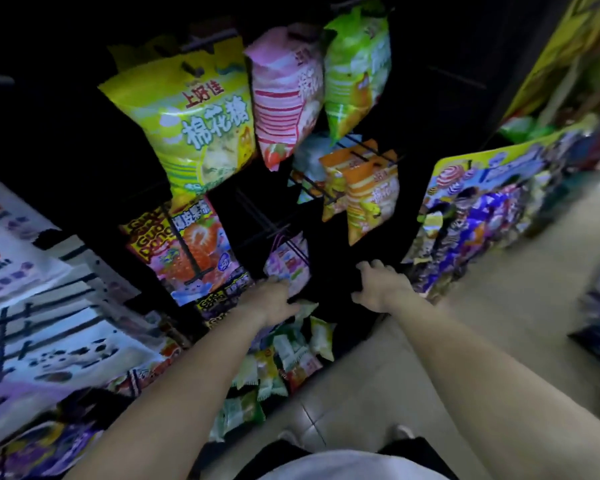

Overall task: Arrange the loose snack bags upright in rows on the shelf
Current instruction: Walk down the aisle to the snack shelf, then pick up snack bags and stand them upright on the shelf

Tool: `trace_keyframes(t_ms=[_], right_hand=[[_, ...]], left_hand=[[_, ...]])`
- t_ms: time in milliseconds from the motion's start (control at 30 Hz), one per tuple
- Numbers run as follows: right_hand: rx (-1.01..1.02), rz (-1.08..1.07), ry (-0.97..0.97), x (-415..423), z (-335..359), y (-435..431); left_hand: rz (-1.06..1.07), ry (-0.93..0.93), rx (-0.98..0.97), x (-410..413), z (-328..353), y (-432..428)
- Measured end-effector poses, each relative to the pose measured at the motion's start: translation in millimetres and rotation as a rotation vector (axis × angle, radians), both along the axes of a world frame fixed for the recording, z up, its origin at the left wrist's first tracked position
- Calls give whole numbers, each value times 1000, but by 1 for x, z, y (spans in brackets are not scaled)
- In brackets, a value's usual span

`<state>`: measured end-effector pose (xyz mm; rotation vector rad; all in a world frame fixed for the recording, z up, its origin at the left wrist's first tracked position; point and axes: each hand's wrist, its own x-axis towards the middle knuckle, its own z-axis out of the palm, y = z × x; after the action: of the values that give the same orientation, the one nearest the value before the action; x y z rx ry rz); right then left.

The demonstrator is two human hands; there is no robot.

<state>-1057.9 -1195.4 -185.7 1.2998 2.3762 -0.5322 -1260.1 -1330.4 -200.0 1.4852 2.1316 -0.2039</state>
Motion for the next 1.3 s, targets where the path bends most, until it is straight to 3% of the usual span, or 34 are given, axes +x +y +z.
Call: trace_keyframes(t_ms=[133,467,633,1067,1200,1300], right_hand=[[-13,-30,-15,41,-10,0],[-44,143,14,84,-74,23],[-83,84,31,87,-170,25],[-56,10,27,29,-526,36],[-6,-20,15,37,-577,19],[23,-50,24,52,-580,-8]], left_hand=[[-23,-42,-11,30,-7,10],[69,-54,-27,104,-68,19],[44,-87,-94,109,-169,28],[-5,26,-55,39,-520,66],[8,56,25,44,-574,49],[-2,67,80,55,-578,17]])
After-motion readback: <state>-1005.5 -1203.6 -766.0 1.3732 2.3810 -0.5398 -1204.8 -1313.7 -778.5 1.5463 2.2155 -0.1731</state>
